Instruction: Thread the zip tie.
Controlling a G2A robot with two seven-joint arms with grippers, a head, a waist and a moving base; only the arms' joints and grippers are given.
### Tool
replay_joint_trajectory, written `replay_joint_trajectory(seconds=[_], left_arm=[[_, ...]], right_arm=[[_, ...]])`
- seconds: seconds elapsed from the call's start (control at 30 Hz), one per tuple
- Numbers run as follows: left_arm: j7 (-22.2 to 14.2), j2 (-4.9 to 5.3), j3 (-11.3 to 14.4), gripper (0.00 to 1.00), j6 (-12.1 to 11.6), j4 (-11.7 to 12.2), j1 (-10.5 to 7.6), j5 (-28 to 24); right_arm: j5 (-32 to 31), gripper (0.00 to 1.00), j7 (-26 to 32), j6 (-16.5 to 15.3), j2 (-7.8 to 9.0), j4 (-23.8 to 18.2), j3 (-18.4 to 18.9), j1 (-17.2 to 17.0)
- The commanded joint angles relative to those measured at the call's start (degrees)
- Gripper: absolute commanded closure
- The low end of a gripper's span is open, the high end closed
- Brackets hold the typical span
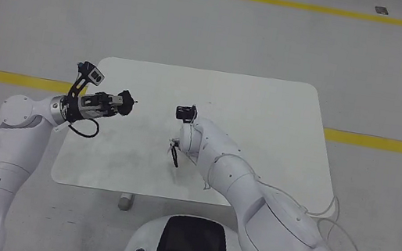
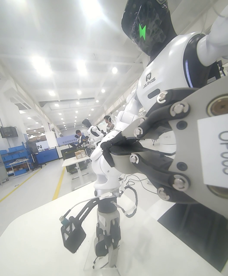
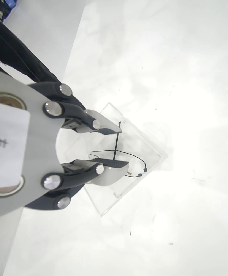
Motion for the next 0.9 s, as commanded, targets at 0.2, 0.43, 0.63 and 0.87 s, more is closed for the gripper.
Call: replay_joint_trajectory(seconds=[0.2, 0.43, 0.63, 0.87], left_arm=[[0.00, 0.00, 0.00, 1.00, 0.00, 0.00, 0.00, 0.00], [0.00, 0.00, 0.00, 1.00, 0.00, 0.00, 0.00, 0.00], [0.00, 0.00, 0.00, 1.00, 0.00, 0.00, 0.00, 0.00], [0.00, 0.00, 0.00, 1.00, 0.00, 0.00, 0.00, 0.00]], right_arm=[[-1.44, 0.63, -1.26, 0.00, 0.15, -0.52, 0.87, -0.19], [-2.21, 0.71, -1.39, 0.00, -0.06, 0.04, 1.77, -0.25], [-2.74, 0.77, -2.31, 0.00, -0.49, 0.40, 2.58, -0.15], [-3.49, 0.86, -4.40, 0.00, -1.36, 1.83, 3.31, -0.48]])
